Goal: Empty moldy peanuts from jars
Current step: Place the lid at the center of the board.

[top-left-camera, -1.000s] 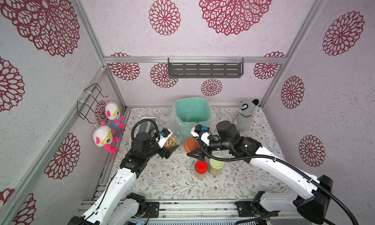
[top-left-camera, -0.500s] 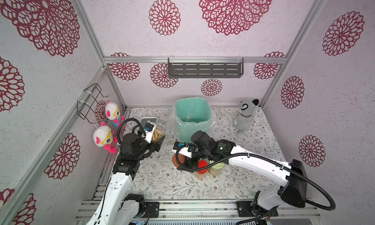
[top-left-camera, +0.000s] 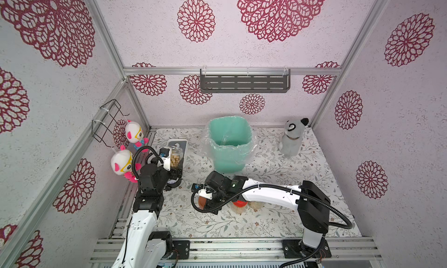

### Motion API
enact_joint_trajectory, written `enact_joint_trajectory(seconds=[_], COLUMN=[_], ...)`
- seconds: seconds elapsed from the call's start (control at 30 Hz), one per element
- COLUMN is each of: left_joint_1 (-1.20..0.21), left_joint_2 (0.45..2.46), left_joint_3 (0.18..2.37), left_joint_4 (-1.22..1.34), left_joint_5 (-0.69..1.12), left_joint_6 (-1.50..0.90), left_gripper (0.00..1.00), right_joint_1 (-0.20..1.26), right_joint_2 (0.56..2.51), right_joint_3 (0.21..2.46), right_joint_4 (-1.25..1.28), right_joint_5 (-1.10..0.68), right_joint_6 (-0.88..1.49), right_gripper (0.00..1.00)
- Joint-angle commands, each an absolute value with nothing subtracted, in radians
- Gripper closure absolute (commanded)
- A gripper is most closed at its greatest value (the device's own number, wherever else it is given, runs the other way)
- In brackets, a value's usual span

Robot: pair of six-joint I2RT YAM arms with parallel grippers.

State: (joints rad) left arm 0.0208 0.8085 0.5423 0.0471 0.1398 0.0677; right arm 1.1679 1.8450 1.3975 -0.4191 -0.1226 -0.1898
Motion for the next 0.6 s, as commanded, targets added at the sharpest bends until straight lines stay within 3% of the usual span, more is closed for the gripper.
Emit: enact_joint_trajectory(seconds=[0.0,0.57], left_joint_1=[0.029,0.029], left_joint_2=[0.779,0.785], left_joint_3=[0.524,0.486], left_joint_4=[0.188,0.222], left_joint_5=[0.094,0.046], left_joint_6=[0.034,0.029], left_gripper=[1.0,1.0], right_joint_1=[1.172,1.178], right_joint_2=[1.862,1.947], right_joint_3=[1.433,1.409], right_joint_4=[-0.381,-0.366], right_joint_5=[-0.059,-0.006], right_joint_6=[-0.131,-0.067], right_gripper=[1.0,0.86])
